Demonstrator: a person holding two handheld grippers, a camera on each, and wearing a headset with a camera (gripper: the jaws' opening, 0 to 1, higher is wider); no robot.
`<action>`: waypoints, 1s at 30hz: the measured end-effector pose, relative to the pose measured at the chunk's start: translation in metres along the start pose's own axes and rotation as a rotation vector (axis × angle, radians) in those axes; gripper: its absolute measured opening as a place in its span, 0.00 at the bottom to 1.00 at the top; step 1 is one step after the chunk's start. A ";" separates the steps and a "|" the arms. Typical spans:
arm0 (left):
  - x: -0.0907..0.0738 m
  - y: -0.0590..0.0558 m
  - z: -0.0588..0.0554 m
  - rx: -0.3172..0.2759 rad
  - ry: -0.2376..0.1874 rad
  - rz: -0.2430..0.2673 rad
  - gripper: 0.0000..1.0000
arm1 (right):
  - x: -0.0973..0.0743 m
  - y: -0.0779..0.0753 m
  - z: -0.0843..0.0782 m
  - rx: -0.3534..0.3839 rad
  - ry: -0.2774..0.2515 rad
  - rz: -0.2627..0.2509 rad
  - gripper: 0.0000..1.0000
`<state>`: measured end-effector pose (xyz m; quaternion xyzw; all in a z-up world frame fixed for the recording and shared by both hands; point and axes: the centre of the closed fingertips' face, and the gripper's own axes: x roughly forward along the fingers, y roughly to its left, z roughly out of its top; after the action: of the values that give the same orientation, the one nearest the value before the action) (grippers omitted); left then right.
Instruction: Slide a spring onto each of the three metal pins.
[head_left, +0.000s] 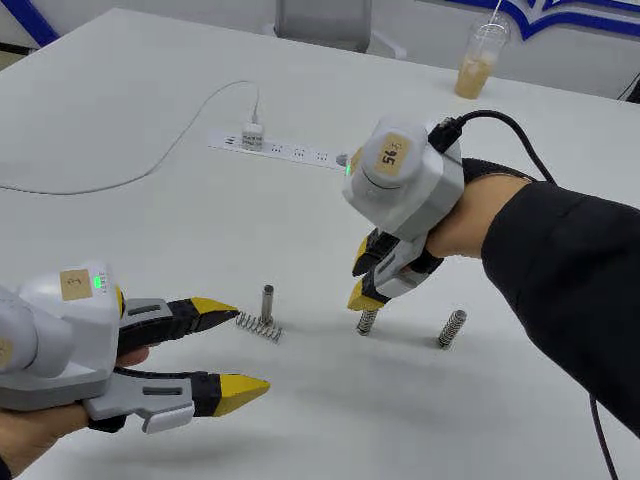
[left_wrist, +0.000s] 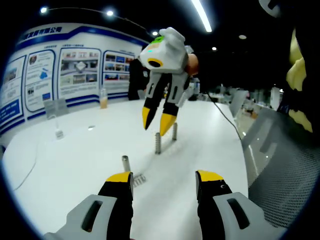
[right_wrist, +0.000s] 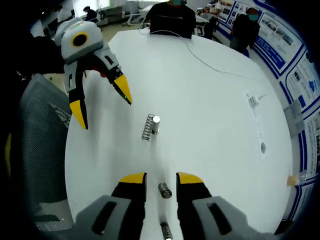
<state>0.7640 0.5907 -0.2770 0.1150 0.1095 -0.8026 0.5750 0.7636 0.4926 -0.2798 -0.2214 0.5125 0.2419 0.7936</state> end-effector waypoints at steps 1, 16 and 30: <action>0.000 0.000 0.000 0.001 0.001 0.001 0.51 | 0.000 0.001 0.002 0.006 -0.008 0.002 0.25; -0.002 0.002 -0.001 -0.001 0.000 0.008 0.51 | 0.027 0.021 0.024 0.062 -0.073 0.038 0.21; -0.003 0.005 -0.002 -0.007 0.000 0.014 0.51 | 0.056 0.024 0.034 0.180 -0.141 0.031 0.18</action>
<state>0.7694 0.5928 -0.2781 0.1137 0.1112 -0.7982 0.5810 0.7927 0.5409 -0.3210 -0.1236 0.4782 0.2221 0.8407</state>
